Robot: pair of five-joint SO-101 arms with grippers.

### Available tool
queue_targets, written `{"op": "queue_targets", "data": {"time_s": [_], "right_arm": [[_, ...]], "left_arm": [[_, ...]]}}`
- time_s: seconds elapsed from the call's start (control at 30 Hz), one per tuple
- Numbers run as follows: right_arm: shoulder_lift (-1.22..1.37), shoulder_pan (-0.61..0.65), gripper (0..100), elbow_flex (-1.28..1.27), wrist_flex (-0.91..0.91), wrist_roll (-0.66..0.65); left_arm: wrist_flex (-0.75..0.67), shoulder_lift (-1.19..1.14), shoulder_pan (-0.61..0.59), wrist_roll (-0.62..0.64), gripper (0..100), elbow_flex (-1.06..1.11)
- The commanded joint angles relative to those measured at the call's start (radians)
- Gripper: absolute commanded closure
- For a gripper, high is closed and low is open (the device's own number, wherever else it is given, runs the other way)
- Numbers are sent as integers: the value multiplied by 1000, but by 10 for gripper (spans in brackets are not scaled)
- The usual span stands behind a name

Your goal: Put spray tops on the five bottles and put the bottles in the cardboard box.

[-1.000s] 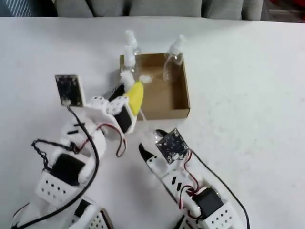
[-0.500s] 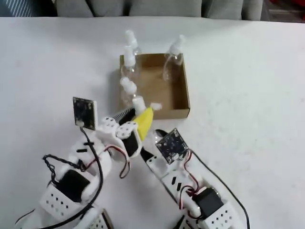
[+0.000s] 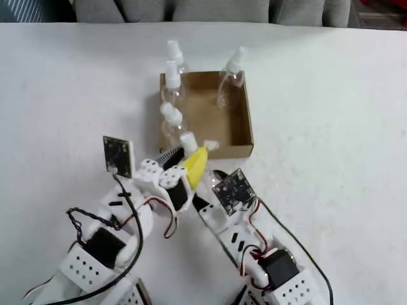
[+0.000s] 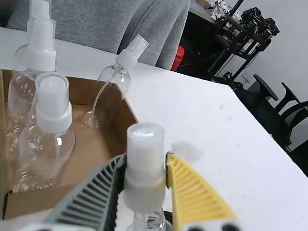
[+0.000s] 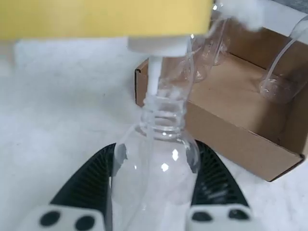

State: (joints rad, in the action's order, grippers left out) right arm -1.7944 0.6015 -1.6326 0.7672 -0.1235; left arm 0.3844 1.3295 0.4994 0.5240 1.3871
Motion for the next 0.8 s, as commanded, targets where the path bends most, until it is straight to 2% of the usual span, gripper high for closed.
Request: {"op": "queue_targets", "data": {"time_s": [0.0,0.27,0.43,0.77], "right_arm": [[-8,-12,982,15,-22,-9],[-8,-12,982,15,-21,-11],[-10,-12,982,15,-21,-11],[-10,-13,983,17,-21,-11]], "left_arm": [[-28,16,5,0,980,-6],[-63,16,38,0,980,32],[-61,15,91,-69,980,44],[-61,18,62,-71,980,44]]}}
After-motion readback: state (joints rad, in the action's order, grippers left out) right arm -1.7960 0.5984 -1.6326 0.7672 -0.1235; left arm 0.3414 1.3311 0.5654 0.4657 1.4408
